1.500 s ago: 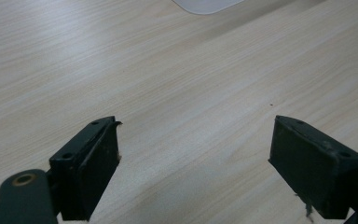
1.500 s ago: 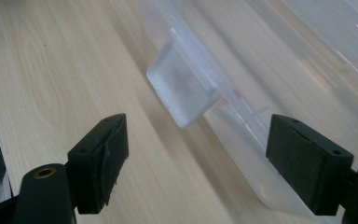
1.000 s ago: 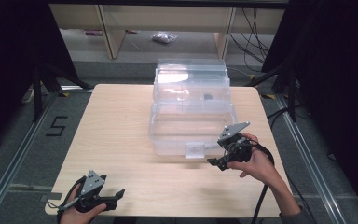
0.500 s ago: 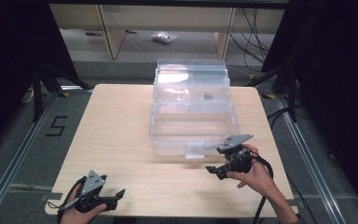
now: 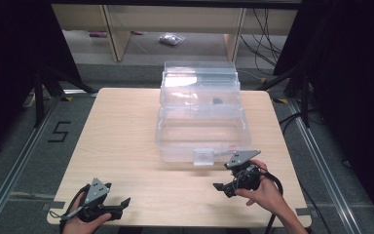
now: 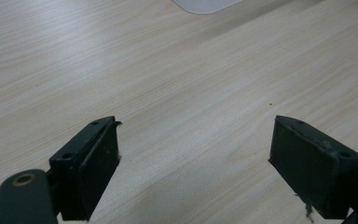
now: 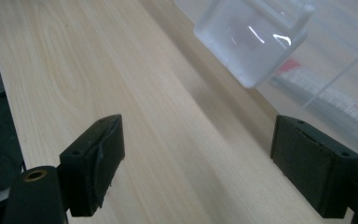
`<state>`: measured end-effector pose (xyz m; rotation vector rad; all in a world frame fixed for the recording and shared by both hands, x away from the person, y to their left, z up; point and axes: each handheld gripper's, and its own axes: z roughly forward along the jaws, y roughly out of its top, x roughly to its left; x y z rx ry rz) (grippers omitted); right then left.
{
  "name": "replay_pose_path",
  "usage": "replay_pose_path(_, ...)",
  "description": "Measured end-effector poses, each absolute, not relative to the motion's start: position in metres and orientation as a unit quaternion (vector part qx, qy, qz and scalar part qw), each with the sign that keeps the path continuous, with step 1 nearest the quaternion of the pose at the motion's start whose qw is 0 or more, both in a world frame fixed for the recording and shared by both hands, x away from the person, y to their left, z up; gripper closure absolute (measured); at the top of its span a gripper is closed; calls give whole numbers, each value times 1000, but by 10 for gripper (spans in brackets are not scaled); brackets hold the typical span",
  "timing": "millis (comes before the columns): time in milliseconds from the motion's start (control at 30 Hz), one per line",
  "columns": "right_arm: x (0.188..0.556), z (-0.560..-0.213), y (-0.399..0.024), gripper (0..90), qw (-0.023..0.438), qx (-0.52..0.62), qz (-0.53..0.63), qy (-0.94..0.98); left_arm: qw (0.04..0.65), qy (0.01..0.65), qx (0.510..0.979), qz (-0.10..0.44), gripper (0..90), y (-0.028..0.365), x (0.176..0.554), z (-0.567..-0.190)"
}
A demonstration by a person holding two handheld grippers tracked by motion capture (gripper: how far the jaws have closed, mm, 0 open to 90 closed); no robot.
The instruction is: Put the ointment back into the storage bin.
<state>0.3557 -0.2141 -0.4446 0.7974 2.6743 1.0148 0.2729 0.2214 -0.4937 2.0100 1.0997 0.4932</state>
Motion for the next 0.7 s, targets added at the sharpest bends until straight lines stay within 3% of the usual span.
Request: replay_pose_path(700, 342, -475, -230, 169, 64, 291, 331, 895, 384, 428, 795, 196, 151, 222, 272, -493)
